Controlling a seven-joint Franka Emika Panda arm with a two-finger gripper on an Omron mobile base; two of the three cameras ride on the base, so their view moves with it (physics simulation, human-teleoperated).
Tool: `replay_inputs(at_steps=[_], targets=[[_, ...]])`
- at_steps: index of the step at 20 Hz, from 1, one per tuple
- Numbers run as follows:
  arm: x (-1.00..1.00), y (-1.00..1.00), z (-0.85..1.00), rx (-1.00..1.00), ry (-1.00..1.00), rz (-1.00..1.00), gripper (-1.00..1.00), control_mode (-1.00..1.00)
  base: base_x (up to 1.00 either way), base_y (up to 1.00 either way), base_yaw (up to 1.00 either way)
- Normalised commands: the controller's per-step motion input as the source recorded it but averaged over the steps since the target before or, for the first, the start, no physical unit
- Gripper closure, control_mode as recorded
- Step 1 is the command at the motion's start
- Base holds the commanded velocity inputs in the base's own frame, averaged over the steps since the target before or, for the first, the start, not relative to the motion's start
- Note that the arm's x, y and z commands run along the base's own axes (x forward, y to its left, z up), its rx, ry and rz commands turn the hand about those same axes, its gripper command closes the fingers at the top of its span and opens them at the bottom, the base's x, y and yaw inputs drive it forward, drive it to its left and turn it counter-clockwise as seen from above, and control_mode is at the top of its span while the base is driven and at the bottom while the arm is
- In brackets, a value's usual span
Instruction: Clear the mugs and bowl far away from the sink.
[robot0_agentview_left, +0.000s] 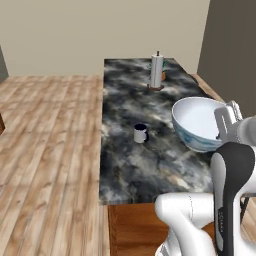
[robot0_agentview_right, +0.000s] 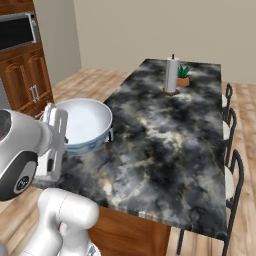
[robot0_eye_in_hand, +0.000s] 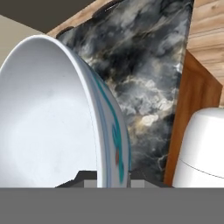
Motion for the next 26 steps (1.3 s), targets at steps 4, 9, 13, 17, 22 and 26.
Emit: replay_inputs(at_steps=[4, 9, 13, 17, 22, 26], targets=[[0.26, 0.11, -0.28, 0.0, 0.0, 0.04, 1.0, -1.0, 0.0, 0.0, 0.0], [0.59, 0.08, -0.37, 0.0, 0.0, 0.05, 1.0, -1.0, 0.0, 0.0, 0.0], [0.44, 0.0, -0.17, 0.0, -0.06, 0.12, 1.0, -1.0, 0.0, 0.0, 0.0], [0.52, 0.11, -0.35, 0.01, -0.09, 0.22, 1.0, -1.0, 0.0, 0.0, 0.0], [0.61, 0.05, -0.14, 0.0, -0.03, 0.15, 1.0, -1.0, 0.0, 0.0, 0.0], [0.59, 0.0, -0.15, 0.0, 0.02, 0.07, 1.0, -1.0, 0.0, 0.0, 0.0]])
